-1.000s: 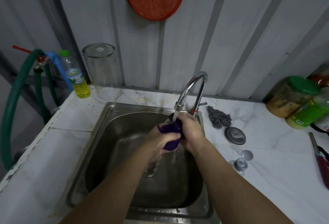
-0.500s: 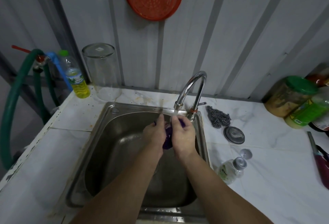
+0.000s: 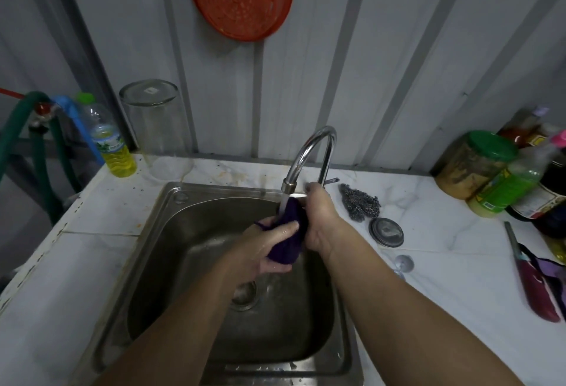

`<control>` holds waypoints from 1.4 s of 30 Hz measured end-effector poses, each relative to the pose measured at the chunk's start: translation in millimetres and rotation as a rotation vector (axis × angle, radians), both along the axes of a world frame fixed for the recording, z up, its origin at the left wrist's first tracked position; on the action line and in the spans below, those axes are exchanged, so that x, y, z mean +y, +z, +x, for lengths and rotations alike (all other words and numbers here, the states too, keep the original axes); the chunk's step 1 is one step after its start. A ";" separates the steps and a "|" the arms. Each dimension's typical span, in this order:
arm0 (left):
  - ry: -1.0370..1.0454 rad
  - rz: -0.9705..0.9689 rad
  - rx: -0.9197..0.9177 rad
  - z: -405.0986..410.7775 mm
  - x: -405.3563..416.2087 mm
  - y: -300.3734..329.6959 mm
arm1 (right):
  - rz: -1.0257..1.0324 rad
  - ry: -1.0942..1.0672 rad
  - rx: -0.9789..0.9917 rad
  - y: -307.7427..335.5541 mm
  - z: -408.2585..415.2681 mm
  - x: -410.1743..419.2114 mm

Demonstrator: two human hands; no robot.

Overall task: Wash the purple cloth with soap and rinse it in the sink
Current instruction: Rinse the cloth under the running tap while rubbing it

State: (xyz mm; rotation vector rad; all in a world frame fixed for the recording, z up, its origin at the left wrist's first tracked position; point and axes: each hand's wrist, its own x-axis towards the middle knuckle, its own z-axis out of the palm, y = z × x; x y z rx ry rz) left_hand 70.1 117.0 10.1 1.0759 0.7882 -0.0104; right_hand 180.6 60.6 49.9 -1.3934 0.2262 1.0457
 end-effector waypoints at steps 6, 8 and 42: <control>0.173 -0.118 -0.023 5.6 -1.8 -2.4 | -0.259 0.164 -0.212 22.3 38.1 -13.7; 0.233 -0.144 -0.013 4.4 2.0 -5.7 | -0.272 0.152 -0.260 31.9 58.7 -20.8; 0.352 -0.150 -0.010 26.7 18.8 -25.6 | -0.210 0.269 -0.275 -17.0 154.2 9.4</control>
